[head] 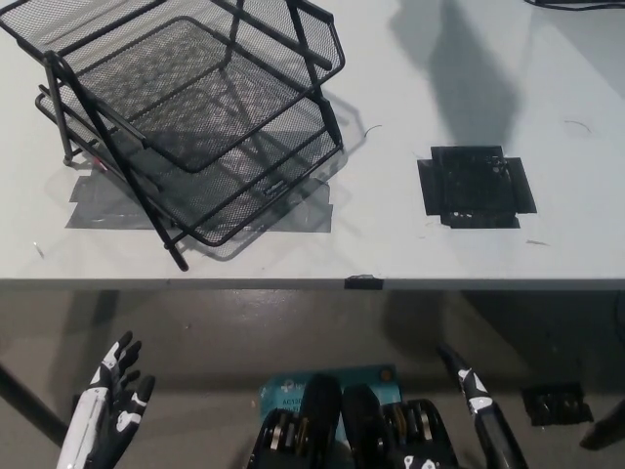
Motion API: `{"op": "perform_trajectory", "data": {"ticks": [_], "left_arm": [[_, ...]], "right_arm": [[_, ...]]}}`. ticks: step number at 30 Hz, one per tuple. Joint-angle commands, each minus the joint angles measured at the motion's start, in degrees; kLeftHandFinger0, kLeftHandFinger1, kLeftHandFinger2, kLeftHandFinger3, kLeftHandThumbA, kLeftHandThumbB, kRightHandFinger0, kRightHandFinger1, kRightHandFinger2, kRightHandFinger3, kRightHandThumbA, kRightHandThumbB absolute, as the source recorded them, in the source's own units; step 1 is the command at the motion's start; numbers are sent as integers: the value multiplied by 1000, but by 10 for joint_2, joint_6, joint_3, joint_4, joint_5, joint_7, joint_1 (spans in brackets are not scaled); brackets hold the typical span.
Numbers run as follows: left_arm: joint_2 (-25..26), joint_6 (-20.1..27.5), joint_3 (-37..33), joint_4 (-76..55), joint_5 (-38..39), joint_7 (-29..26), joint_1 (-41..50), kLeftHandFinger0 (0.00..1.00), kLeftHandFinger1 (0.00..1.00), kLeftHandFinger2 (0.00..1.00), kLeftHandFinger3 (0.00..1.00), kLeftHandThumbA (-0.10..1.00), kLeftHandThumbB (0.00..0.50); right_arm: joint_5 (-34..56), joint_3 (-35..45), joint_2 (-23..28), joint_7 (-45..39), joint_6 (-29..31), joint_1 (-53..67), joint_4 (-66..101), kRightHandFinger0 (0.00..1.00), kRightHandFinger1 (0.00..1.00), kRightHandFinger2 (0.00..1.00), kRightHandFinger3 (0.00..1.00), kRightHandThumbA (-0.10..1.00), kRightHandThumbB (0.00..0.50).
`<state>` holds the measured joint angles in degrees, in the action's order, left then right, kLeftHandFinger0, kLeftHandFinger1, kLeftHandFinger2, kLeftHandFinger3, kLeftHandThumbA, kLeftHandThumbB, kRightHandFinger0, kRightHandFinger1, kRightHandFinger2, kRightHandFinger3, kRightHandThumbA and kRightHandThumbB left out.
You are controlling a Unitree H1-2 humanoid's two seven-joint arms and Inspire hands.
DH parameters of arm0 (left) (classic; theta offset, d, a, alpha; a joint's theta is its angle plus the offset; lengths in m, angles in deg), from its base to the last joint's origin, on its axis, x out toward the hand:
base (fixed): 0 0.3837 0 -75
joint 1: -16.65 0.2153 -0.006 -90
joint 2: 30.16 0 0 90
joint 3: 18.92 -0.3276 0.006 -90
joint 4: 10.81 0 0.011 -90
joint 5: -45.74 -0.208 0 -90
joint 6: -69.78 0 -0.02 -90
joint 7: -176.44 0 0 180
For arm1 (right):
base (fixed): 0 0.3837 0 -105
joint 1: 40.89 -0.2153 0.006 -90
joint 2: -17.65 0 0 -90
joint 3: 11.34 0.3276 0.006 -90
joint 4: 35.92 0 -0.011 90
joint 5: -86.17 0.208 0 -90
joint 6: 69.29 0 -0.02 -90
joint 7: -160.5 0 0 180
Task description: A person hands a notebook to the robot and the robot grabs it with its right hand and places it in the file tray kept in the centre of the desk infront of it.
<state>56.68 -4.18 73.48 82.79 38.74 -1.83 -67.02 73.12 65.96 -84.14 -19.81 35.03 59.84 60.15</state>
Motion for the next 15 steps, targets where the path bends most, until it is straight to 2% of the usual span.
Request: {"op": "perform_trajectory", "data": {"ticks": [1, 4, 7, 12, 15], "left_arm": [[5, 28, 4, -14, -11, -11, 0, 958, 1000, 1000, 1000, 825, 438], [4, 23, 6, -15, -11, -11, -1, 959, 1000, 1000, 1000, 825, 436], [3, 28, 7, -12, -6, -10, -1, 957, 1000, 1000, 1000, 810, 433], [2, 25, 7, -12, -1, -7, 0, 966, 1000, 1000, 1000, 807, 440], [0, 31, 8, -7, -1, -9, -2, 964, 1000, 1000, 1000, 804, 430]], "right_arm": [[-10, 4, -8, 14, 44, 0, 16, 1000, 1000, 1000, 1000, 1000, 244], [-24, 10, -12, 30, 66, -4, 15, 1000, 1000, 1000, 1000, 1000, 218], [-30, 24, -20, 45, 72, 0, 35, 1000, 1000, 1000, 1000, 1000, 248], [-39, 50, -31, 64, 79, 0, 87, 1000, 1000, 1000, 1000, 1000, 238], [-56, 65, -35, 70, 80, -5, 112, 1000, 1000, 1000, 1000, 1000, 257]]}}
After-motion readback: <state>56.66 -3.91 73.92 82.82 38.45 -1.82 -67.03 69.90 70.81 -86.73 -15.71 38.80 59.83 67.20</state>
